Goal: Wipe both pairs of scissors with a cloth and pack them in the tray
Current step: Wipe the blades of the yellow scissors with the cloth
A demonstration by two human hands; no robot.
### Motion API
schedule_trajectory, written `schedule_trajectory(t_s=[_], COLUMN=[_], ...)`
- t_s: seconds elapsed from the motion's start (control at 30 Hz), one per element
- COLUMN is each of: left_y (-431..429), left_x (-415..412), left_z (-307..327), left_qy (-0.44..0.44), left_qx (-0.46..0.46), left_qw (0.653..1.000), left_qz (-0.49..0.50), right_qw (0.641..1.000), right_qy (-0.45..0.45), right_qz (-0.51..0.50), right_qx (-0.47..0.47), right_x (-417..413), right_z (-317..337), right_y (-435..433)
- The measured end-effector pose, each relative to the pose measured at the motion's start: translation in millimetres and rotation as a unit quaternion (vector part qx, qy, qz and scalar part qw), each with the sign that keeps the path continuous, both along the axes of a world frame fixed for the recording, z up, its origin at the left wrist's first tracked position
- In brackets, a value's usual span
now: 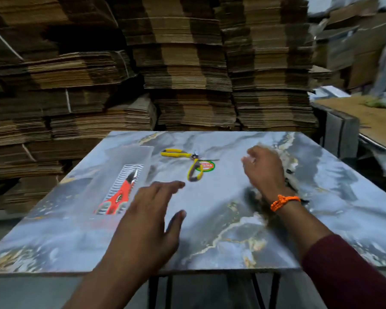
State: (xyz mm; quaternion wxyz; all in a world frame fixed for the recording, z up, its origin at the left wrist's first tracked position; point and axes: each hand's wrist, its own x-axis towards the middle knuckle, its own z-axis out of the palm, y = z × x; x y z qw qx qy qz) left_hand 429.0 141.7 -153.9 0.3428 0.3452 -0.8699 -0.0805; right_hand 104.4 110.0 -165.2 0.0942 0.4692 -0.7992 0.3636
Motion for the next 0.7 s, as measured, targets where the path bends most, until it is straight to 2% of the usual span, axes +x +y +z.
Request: schedule_trajectory(t_s=[0.07, 0.17, 0.3, 0.4, 0.5, 0.6, 0.7], left_y=[-15, -73, -149, -174, -183, -182, -178], left_x=[-49, -117, -164, -178, -188, -190, -182], left_z=[5, 0, -15, -25, -26, -24, -24], left_qy=[0.004, -0.071, -0.085, -0.119, -0.133, -0.141, -0.119], left_qx=[0.129, 0.196, 0.244, 0.255, 0.258, 0.268, 0.263], left_qw=[0.992, 0.971, 0.939, 0.919, 0.926, 0.929, 0.935], left_qz=[0.001, 0.114, 0.226, 0.277, 0.240, 0.214, 0.206], right_qw=[0.997, 0.994, 0.980, 0.970, 0.962, 0.955, 0.958], right_qy=[0.023, 0.019, -0.028, -0.038, -0.050, 0.033, 0.063], right_qz=[-0.077, -0.108, -0.007, 0.045, 0.054, 0.045, 0.122], right_qx=[0.015, 0.029, 0.198, 0.236, 0.262, 0.290, 0.250], right_x=[-32, -49, -62, -85, -96, -85, -70], right_z=[7, 11, -7, -2, 4, 5, 4], right_y=[5, 3, -1, 7, 16, 15, 3])
